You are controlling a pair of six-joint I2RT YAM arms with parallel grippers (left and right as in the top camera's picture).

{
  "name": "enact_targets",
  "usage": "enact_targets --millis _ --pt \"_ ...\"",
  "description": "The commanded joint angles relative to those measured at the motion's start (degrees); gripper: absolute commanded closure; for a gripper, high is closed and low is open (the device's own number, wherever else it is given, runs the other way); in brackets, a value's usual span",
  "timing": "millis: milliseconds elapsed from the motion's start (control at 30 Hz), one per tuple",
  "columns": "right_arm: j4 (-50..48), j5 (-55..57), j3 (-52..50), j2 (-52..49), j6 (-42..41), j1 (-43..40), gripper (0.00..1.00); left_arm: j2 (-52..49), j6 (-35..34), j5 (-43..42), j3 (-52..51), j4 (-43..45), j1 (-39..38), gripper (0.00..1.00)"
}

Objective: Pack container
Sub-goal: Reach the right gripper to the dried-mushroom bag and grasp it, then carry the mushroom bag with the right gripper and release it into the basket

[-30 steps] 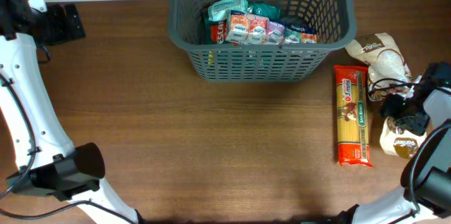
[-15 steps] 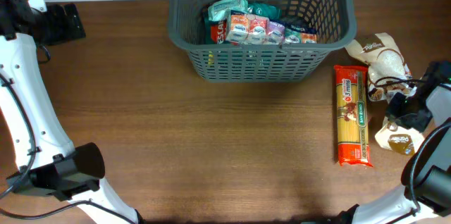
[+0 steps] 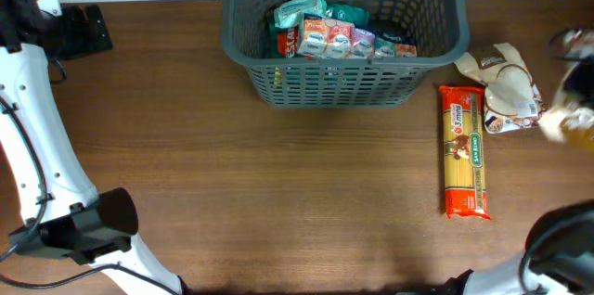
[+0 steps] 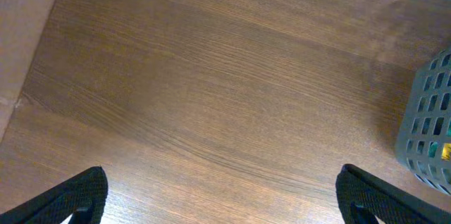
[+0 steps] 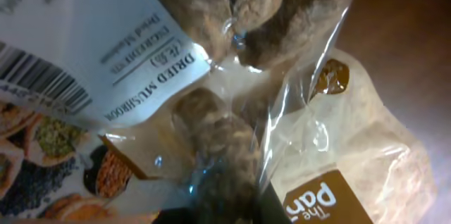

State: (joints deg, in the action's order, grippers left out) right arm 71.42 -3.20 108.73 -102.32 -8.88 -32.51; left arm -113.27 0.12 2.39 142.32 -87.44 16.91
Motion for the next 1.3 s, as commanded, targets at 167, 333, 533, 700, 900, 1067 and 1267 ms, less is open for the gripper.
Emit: enact_targets --millis 167,333,533,700,900,1067,1267 --pt "7.7 -19.3 20.5 8.4 8.6 7.0 0.96 -0.2 -0.8 0.4 -0.1 -0.1 0.2 0.01" --pt "8.1 -22.1 23.5 12.4 20.4 19.5 0.96 -0.2 -0.8 0.4 -0.1 0.0 0.2 0.01" --pt "7.3 -19.2 23.5 11.6 29.1 35.8 0.96 -0.2 -0.8 0.4 -0.1 0.0 0.2 0.01" --pt "3.1 -15.4 23.5 6.1 33.8 41.7 0.96 -0.2 -0.8 0.4 -0.1 -0.1 0.2 0.01" --pt "-6.6 -14.0 23.4 -1.8 34.6 43.0 0.96 -0.2 -0.8 0.4 -0.1 -0.1 0.2 0.01" --pt "-11.8 -13.9 23.4 -8.2 34.3 42.9 0.96 -0.2 -0.8 0.4 -0.1 -0.1 0.2 0.01" --pt "-12.5 -12.7 23.4 -14.9 29.6 42.9 0.96 -0.2 -0.8 0.4 -0.1 0.0 0.2 0.01"
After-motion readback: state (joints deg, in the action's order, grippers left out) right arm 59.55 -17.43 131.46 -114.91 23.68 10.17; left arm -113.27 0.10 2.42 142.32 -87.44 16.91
